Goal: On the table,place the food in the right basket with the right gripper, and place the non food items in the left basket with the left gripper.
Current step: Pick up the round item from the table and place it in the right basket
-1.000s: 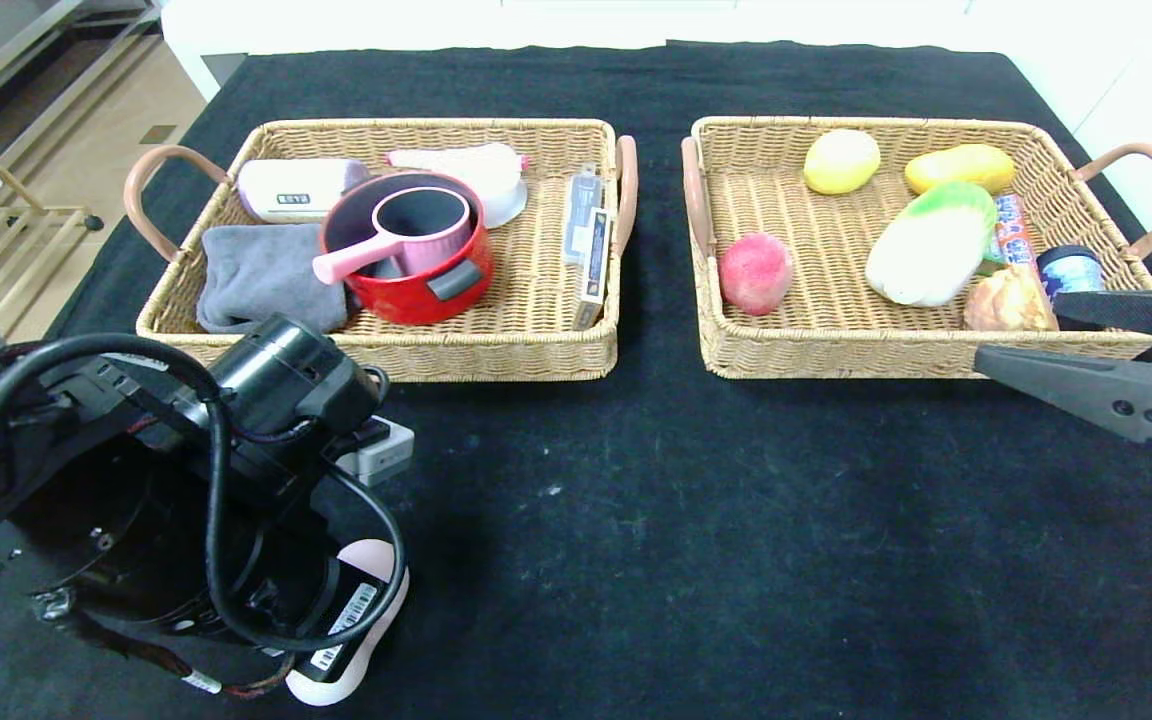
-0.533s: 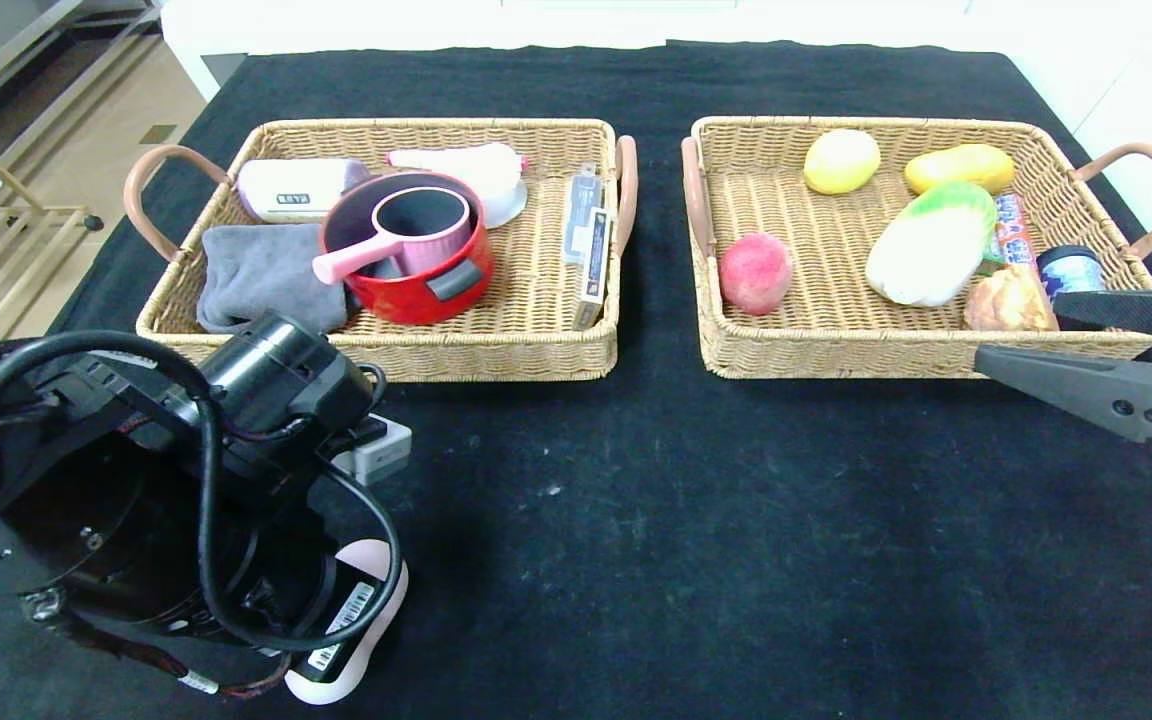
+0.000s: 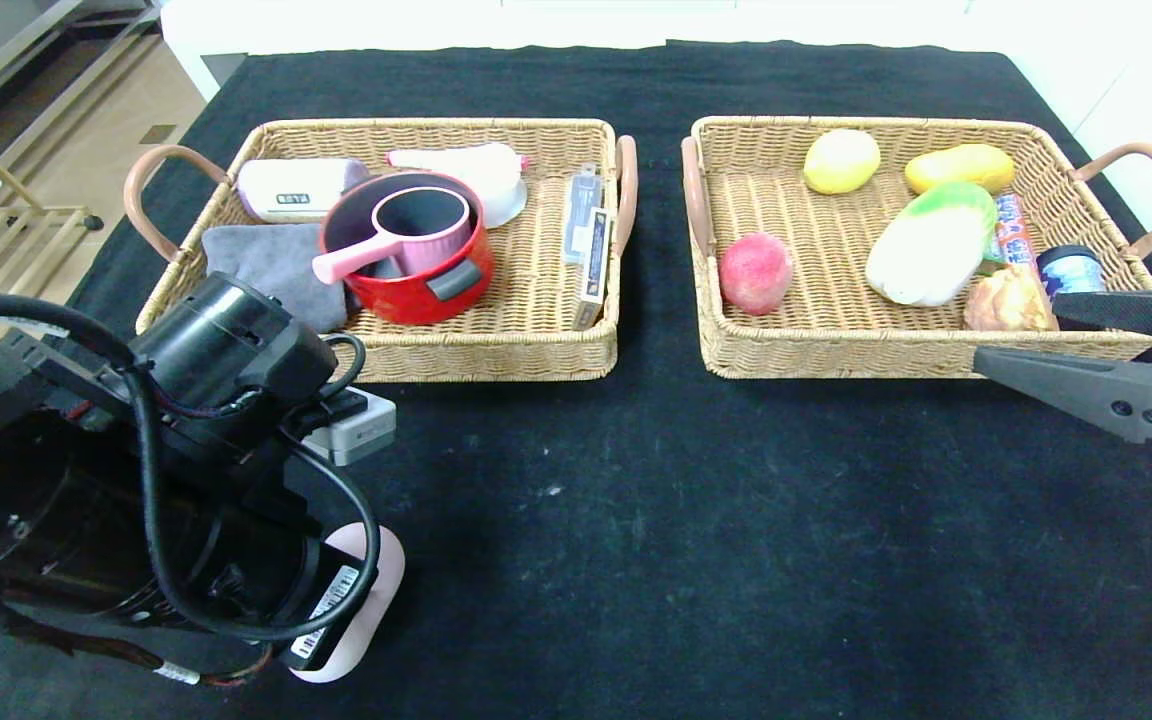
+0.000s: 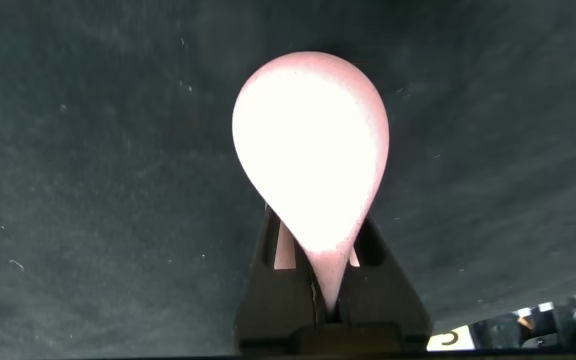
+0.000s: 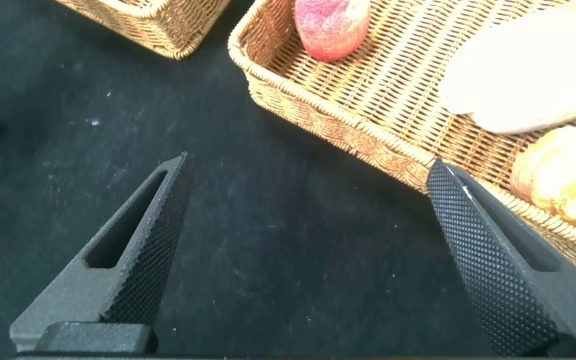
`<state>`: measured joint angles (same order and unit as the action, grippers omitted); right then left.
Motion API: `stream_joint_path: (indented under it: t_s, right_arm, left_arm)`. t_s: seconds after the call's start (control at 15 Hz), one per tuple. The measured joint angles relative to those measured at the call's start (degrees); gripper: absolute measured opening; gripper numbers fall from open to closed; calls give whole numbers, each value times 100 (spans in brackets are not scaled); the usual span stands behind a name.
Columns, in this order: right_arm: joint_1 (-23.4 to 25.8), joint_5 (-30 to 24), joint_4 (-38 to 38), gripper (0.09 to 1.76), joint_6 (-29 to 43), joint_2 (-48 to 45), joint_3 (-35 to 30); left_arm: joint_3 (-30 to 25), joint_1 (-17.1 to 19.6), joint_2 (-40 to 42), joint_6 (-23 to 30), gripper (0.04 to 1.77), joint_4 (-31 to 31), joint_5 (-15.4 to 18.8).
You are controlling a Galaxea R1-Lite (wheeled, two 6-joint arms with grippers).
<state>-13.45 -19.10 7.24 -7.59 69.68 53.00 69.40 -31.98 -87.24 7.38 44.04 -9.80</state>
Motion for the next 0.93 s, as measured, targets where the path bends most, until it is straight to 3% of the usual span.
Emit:
stream_joint_path:
  t_s: [0.4, 0.93]
  right_arm:
    - [-5, 0, 0, 171, 0, 2, 0]
    - [2, -2, 0, 171, 2, 2, 0]
  left_arm:
    - [581, -66, 66, 4, 15, 5, 110]
    - [1588, -549, -245, 321, 15, 5, 110]
